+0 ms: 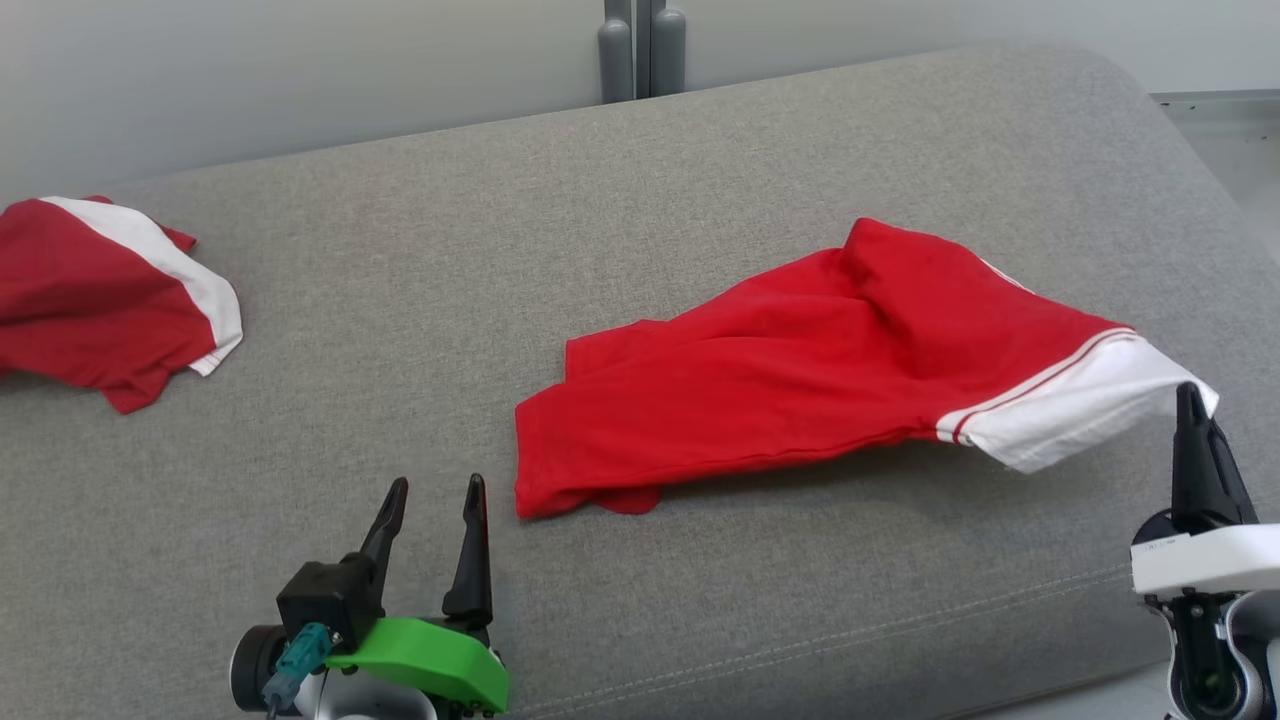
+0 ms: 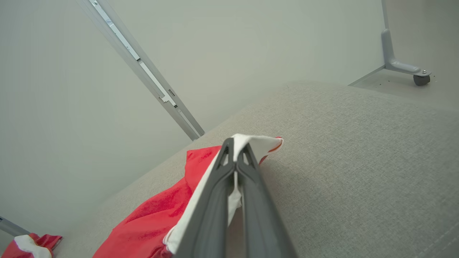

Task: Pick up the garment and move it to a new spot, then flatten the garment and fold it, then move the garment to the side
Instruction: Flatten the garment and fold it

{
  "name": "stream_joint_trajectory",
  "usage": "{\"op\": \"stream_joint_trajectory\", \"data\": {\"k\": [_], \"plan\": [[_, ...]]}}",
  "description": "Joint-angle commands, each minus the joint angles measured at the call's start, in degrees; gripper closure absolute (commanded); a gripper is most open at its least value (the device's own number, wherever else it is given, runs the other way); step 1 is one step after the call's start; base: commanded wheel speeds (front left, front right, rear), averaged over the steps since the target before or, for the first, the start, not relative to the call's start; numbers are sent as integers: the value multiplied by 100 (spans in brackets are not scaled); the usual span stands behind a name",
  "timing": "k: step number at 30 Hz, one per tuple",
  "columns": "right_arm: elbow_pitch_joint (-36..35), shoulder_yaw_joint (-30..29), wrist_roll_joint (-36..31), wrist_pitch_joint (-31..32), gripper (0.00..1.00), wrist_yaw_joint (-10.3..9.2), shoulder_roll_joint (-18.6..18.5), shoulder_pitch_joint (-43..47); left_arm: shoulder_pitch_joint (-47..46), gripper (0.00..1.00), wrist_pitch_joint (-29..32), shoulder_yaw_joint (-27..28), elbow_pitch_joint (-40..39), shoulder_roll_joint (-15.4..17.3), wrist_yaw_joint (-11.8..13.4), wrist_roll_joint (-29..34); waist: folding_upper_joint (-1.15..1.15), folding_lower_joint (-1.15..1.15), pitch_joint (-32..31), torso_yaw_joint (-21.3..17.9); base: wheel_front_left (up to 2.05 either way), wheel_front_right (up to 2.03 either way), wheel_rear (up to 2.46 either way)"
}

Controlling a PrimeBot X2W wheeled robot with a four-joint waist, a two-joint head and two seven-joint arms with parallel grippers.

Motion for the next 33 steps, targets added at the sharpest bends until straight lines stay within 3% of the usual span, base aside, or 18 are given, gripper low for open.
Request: {"op": "stream_joint_trajectory", "data": {"k": [1, 12, 17, 22, 27, 33], "plan": [[-81, -119, -91, 89, 100, 0, 45, 189, -1, 0, 22, -32, 3, 3, -22, -18, 0, 0, -11, -10, 0, 0, 0], [277, -410, -392, 307, 100, 0, 236, 449, 101, 0, 201, -264, 85, -35, -159, -176, 0, 0, -26, -49, 0, 0, 0], [536, -475, -533, 272, 100, 0, 247, 388, 169, 0, 791, -483, 305, -126, -362, -747, 0, 0, -54, -22, 0, 0, 0], [690, -480, -671, 244, 100, 0, 252, 303, 29, 0, 1332, -594, 645, -175, -387, -1465, 0, 0, -71, -39, 0, 0, 0], [777, -410, -731, 227, 100, 0, 248, 221, -361, 0, 1574, -798, 1027, -190, -256, -2076, 0, 0, -48, -83, 0, 0, 0], [893, -257, -734, 156, 100, 0, 217, 75, -1081, 0, 1574, -1106, 1659, -184, 190, -2864, 0, 0, 65, -221, 0, 0, 0]]}}
